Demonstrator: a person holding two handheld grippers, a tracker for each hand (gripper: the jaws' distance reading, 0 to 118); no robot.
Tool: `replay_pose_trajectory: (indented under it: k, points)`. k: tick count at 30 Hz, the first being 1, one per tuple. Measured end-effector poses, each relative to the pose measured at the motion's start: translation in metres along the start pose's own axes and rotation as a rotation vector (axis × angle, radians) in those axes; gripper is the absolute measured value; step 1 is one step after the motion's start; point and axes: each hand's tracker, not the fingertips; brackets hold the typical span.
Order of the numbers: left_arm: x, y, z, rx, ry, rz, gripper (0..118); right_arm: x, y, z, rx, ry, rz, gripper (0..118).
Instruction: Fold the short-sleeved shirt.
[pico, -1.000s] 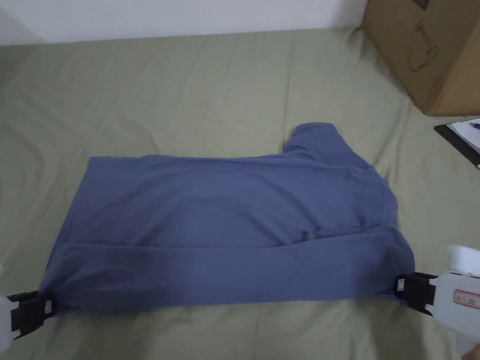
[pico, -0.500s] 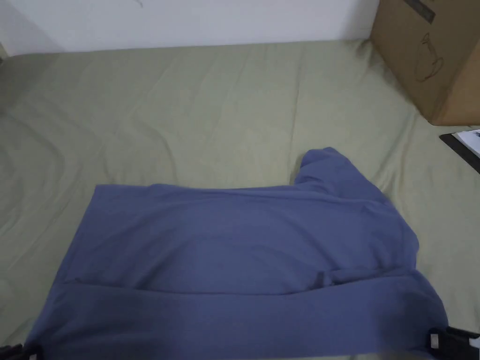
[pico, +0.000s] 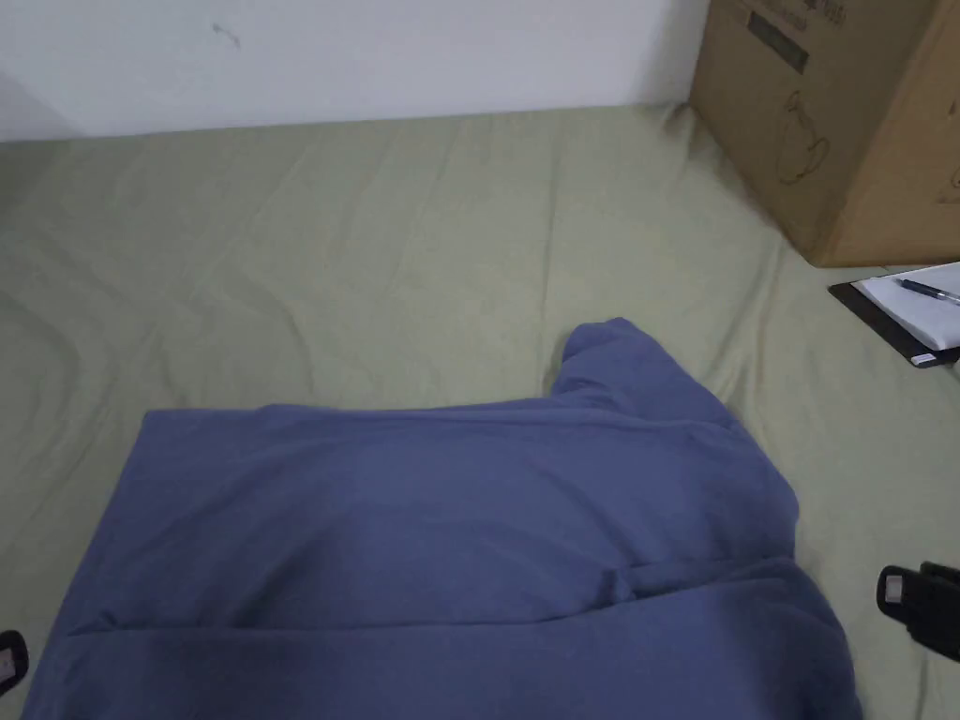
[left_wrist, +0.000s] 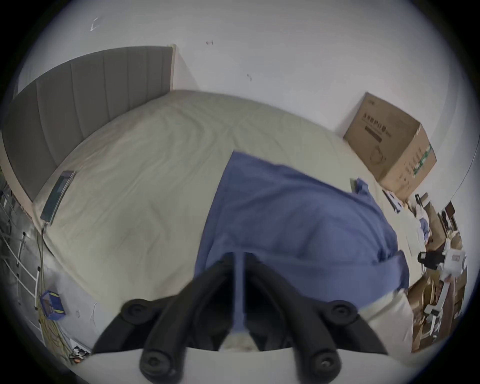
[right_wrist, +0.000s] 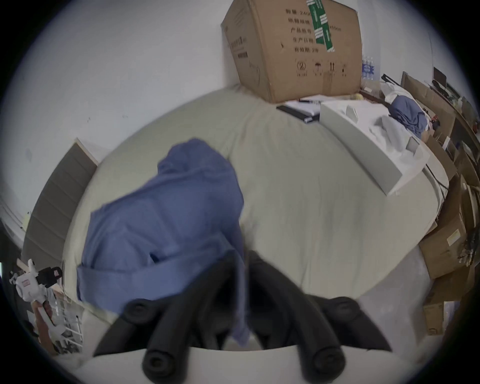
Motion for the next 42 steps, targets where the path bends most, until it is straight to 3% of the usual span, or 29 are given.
replay_pose_trajectory:
  k: [6,12,13,15,16,19,22,24,27,28,30,31,32,33,34,35,42]
  points:
    - [0.032,0.029,-0.039,-0.006,-0.031,-0.055,0,-0.024,0.054,-0.044,-0.003,0.053,0.085,0]
    - [0.044,0.039,-0.076,-0.047,-0.042,-0.066,0,-0.052,0.121,-0.13,-0.066,0.11,0.156,0]
    - [0.044,0.04,-0.082,-0.059,-0.037,-0.062,0,-0.057,0.13,-0.147,-0.101,0.101,0.188,18]
    - [0.042,0.041,-0.09,-0.076,-0.031,-0.057,0,-0.064,0.14,-0.179,-0.114,0.098,0.205,73]
    - [0.042,0.041,-0.094,-0.083,-0.026,-0.055,0,-0.064,0.143,-0.195,-0.128,0.094,0.212,93]
    - [0.038,0.042,-0.102,-0.112,-0.014,-0.059,0,-0.064,0.149,-0.228,-0.205,0.017,0.217,89]
    - [0.032,0.042,-0.11,-0.13,0.009,-0.057,0,-0.058,0.147,-0.249,-0.249,0.03,0.253,86]
    - [0.029,0.044,-0.114,-0.134,0.024,-0.052,0,-0.055,0.144,-0.257,-0.28,-0.009,0.258,56]
    - [0.027,0.049,-0.118,-0.132,0.021,-0.046,0,-0.054,0.14,-0.252,-0.233,-0.014,0.302,26]
    - [0.028,0.052,-0.121,-0.133,0.028,-0.054,0,-0.055,0.141,-0.25,-0.231,-0.024,0.323,8]
    - [0.03,0.06,-0.13,-0.143,0.046,-0.09,5,-0.054,0.144,-0.251,-0.24,-0.014,0.315,1]
    - [0.03,0.066,-0.136,-0.141,0.04,-0.083,16,-0.054,0.145,-0.251,-0.245,-0.016,0.307,1]
    - [0.029,0.075,-0.143,-0.155,0.024,-0.07,36,-0.058,0.146,-0.252,-0.25,-0.02,0.307,1]
    - [0.029,0.083,-0.15,-0.179,0.006,-0.053,65,-0.059,0.145,-0.252,-0.249,-0.026,0.325,1]
    - [0.029,0.093,-0.159,-0.185,-0.008,-0.038,101,-0.06,0.144,-0.252,-0.248,-0.033,0.335,1]
    - [0.028,0.103,-0.168,-0.195,-0.016,-0.038,110,-0.06,0.144,-0.251,-0.249,-0.037,0.34,1]
    - [0.028,0.169,-0.24,-0.157,0.12,-0.038,112,-0.059,0.145,-0.253,-0.258,-0.03,0.306,1]
